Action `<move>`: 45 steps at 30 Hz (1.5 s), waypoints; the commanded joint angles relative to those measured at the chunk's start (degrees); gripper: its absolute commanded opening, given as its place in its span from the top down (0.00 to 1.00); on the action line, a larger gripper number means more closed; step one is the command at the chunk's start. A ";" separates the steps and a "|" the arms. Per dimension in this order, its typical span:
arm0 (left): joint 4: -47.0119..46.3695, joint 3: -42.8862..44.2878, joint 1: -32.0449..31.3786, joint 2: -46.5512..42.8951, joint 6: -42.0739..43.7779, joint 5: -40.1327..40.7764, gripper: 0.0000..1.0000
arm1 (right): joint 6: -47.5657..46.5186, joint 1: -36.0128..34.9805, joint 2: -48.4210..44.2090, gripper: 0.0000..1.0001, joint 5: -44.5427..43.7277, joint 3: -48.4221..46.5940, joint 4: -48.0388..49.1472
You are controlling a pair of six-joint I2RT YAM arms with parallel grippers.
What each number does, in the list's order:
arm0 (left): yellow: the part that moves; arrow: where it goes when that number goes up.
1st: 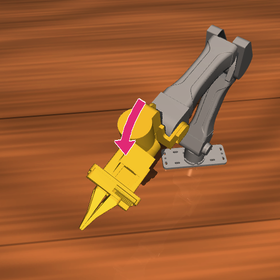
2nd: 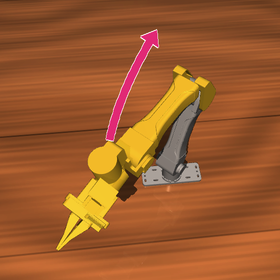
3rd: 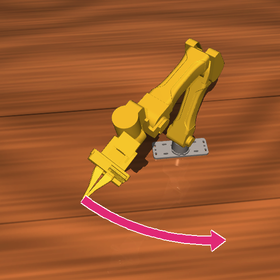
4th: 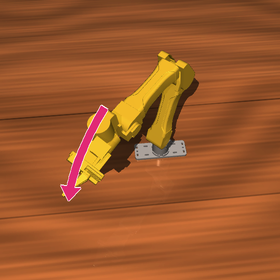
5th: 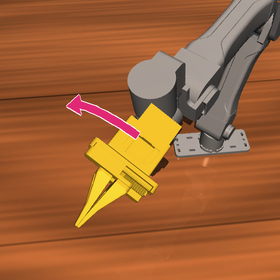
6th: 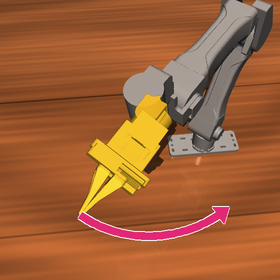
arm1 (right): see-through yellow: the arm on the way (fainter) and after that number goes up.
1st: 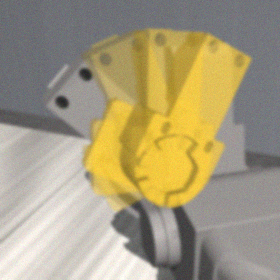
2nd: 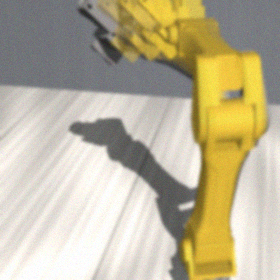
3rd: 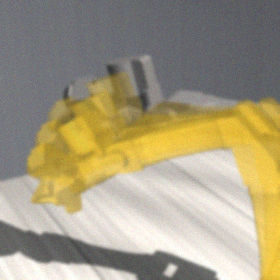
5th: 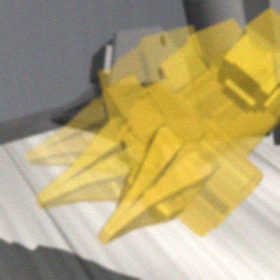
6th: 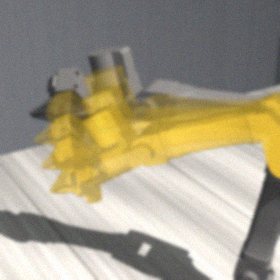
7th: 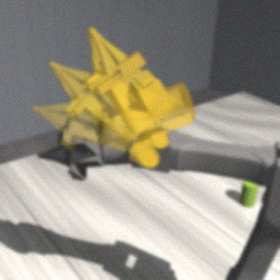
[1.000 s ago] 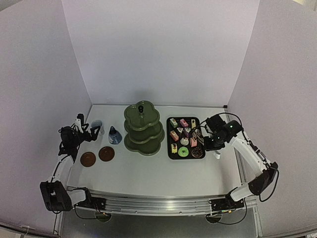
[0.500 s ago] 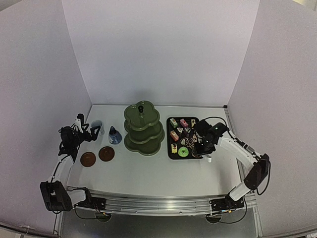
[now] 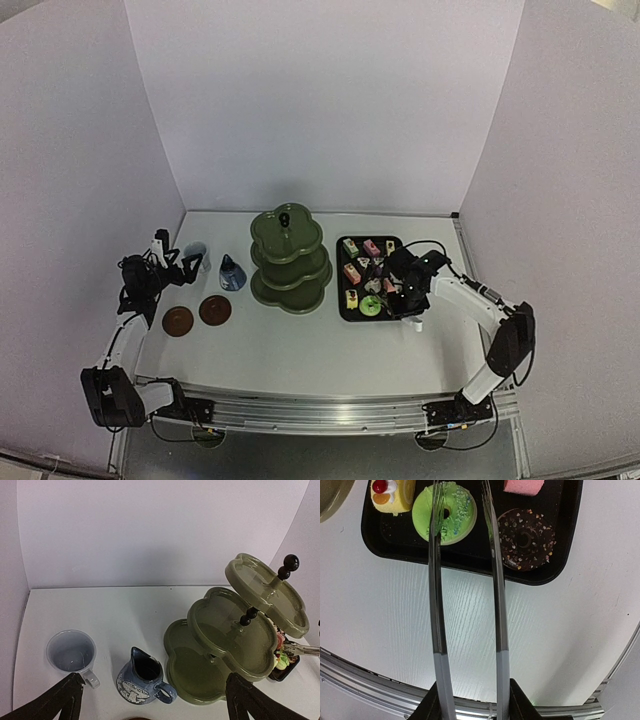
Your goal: Serve the afternoon tea
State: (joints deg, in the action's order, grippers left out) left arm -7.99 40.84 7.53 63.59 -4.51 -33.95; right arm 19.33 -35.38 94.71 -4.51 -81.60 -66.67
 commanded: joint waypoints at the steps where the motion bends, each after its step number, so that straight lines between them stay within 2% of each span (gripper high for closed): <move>1: -1.33 0.51 -0.16 -0.67 0.26 -0.86 0.00 | -0.52 -0.04 1.19 0.65 0.13 -0.15 0.61; 16: -0.66 0.63 -0.16 -0.27 0.91 -0.94 0.00 | -0.52 0.04 -2.39 0.64 3.05 0.65 0.13; 35: -0.32 0.68 -0.15 -0.23 0.78 -0.86 0.00 | -1.00 0.09 -0.40 0.63 2.63 1.08 -0.22; 40: -0.62 0.56 -0.17 -0.29 0.52 -0.79 0.00 | -1.65 0.44 1.16 0.73 3.80 1.35 0.18; 44: -0.66 0.32 -0.22 -0.50 0.63 -0.53 0.00 | -1.54 0.48 1.02 1.00 4.07 0.61 0.15; 45: -0.64 0.25 -0.20 -0.57 0.64 -0.48 0.00 | -1.51 0.48 0.78 1.00 4.07 0.51 0.11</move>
State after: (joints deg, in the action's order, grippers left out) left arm -7.94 40.84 7.53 63.61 -4.32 -34.35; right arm 18.01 -35.29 95.12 -1.31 -80.07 -66.32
